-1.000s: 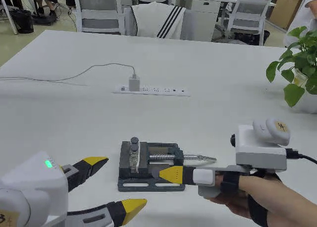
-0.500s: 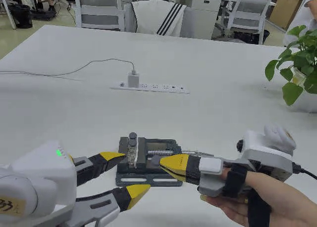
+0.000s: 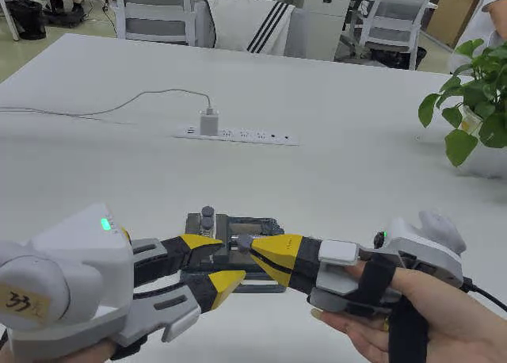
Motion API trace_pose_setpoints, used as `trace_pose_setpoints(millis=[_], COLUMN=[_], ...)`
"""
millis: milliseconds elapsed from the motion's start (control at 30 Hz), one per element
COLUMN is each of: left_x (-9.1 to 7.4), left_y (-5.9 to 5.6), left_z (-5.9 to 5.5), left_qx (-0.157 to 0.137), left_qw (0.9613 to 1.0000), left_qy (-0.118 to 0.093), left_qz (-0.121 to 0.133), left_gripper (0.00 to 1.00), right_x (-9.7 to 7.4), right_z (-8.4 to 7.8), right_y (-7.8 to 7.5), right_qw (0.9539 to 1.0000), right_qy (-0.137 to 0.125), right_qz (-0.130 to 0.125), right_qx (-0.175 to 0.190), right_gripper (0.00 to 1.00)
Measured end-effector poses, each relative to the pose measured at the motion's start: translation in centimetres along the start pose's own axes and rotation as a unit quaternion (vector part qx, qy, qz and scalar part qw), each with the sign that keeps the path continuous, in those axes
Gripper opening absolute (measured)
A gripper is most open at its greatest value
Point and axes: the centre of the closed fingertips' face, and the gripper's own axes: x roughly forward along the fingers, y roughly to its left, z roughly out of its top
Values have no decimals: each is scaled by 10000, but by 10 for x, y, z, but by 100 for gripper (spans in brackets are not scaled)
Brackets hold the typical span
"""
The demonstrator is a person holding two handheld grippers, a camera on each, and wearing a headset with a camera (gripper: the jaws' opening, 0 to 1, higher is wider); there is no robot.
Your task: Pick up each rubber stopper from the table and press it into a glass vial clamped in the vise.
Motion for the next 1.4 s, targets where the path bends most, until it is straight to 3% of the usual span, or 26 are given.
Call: trace_pose_setpoints(millis=[200, 467, 1400], left_x=[1, 2, 4], left_y=[-2, -13, -20], left_z=[3, 6, 6], left_qx=[32, 15, 34], left_qw=[9999, 9993, 9985], left_qy=[-11, -1, 30], left_qz=[-103, -378, -544], left_gripper=[12, 6, 5], right_x=[-1, -5, -10], right_z=[-4, -4, -9], right_y=[-2, -5, -8], right_qw=[10000, 9999, 9995], right_qy=[67, 119, 184], right_qz=[-36, -93, 16], right_qx=[30, 0, 242], right_gripper=[0, 0, 0])
